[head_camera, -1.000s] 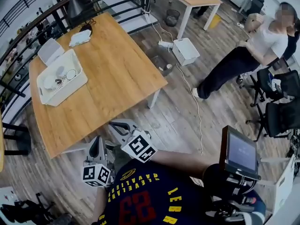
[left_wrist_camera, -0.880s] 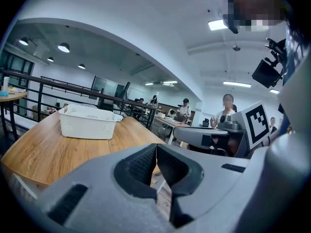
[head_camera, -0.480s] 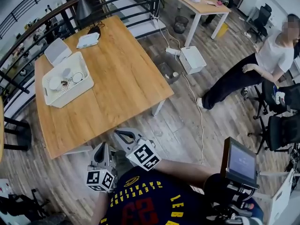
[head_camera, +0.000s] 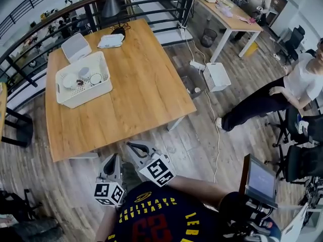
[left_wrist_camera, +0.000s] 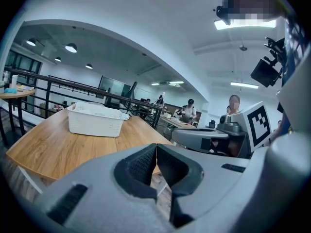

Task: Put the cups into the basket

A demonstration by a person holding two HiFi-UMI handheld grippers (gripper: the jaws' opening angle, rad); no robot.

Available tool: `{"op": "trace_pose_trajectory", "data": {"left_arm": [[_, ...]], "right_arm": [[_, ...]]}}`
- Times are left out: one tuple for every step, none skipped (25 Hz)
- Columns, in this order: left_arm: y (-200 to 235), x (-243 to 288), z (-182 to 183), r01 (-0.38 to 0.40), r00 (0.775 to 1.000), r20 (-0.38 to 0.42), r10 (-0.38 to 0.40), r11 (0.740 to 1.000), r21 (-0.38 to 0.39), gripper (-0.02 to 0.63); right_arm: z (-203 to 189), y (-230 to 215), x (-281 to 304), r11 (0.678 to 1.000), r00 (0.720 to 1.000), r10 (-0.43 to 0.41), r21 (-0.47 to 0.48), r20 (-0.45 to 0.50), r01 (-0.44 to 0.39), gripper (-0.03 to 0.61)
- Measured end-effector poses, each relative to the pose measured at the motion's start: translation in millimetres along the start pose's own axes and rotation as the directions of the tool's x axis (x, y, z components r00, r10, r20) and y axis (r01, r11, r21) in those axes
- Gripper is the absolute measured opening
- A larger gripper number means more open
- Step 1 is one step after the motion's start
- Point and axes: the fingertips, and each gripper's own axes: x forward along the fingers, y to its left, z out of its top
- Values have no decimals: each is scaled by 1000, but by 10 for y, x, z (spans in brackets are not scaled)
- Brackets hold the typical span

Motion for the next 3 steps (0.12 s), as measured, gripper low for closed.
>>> {"op": "trace_pose_trajectory", "data": {"left_arm": [[25,-2,5,-2,1000,1,2,1000,-2,12],[51,-5,9,-4,1000,2,4,1000,-3,12],[77,-9,13,-6,1000,2,6,1000,-4,12]], "right_arm": [[2,8,27,1000,1000,3,-1,-2,-3,12],[3,18,53,1000,1000,6,-1,-4,-6,12],[3,28,80,1000,1000,9,-2,-5,-9,12]]}}
